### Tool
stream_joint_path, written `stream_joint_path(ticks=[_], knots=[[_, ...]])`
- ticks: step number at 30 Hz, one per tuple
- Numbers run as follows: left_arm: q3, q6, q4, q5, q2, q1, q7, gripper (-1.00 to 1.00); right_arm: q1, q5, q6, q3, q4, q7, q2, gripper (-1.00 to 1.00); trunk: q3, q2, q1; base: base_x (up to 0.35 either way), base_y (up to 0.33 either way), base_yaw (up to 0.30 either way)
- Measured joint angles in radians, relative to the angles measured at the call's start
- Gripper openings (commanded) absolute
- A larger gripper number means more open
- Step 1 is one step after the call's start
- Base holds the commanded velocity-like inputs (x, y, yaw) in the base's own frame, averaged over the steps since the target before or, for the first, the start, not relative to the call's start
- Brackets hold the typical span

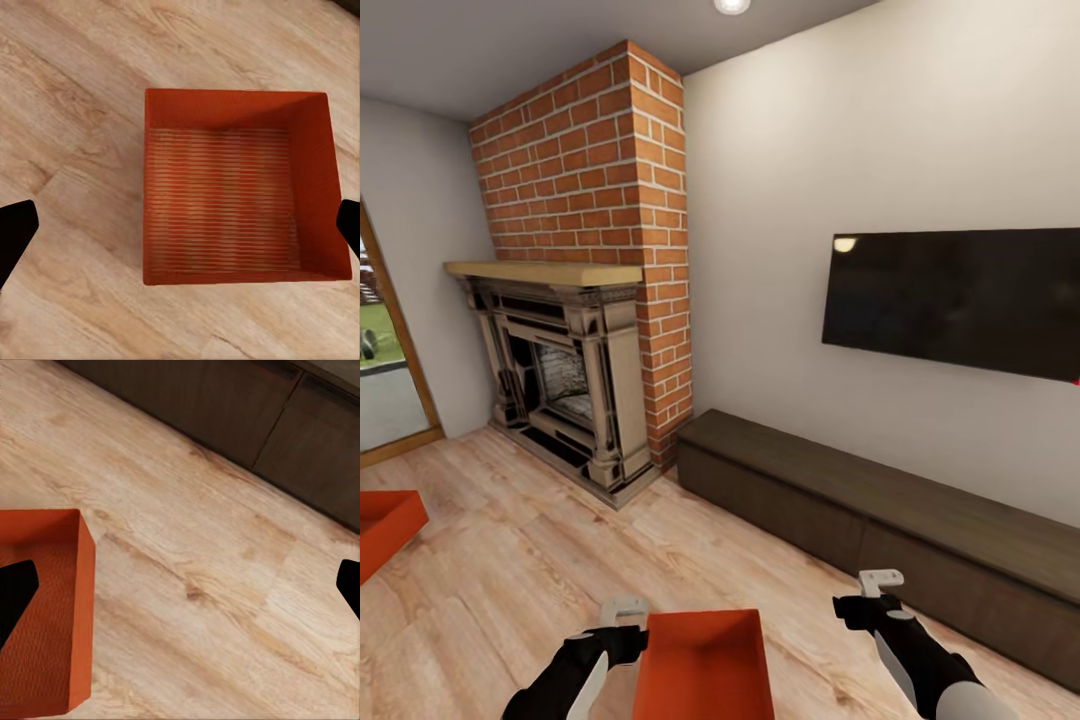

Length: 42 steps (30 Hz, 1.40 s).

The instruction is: Move the two storage containers from the living room to the garage. In the garage, place one container on the floor and stack the other container on top of it (either order is fine).

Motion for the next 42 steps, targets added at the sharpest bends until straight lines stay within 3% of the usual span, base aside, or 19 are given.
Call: stream_joint_path(ticks=[11, 14, 21, 35, 42], knots=[[0.001, 0.0, 0.025, 0.001, -0.001, 0.0, 0.0, 1.0, 0.0, 0.0, 0.008, 0.0, 0.033, 0.076, 0.002, 1.0, 0.0, 0.0, 0.0, 0.215, 0.0, 0.0], [0.0, 0.002, 0.078, 0.002, -0.001, 0.0, -0.002, 1.0, 0.001, 0.002, 0.007, 0.002, 0.145, 0.085, 0.006, 1.0, 0.0, 0.0, 0.001, 0.012, 0.0, 0.0], [0.001, 0.001, 0.147, 0.004, -0.006, 0.0, -0.007, 1.0, 0.0, 0.006, -0.002, 0.002, 0.24, 0.087, 0.013, 1.0, 0.0, 0.0, 0.001, 0.001, 0.0, 0.0], [0.008, 0.001, 0.15, 0.004, 0.0, 0.0, -0.002, 1.0, 0.0, 0.007, -0.004, 0.003, 0.254, 0.087, 0.018, 1.0, -0.052, -0.098, 0.054, 0.0, 0.0, 0.0], [0.06, -0.001, 0.149, 0.002, 0.008, 0.0, 0.006, 1.0, 0.0, 0.008, -0.004, 0.004, 0.254, 0.087, 0.018, 1.0, -0.085, -0.147, 0.081, 0.0, 0.0, 0.0]])
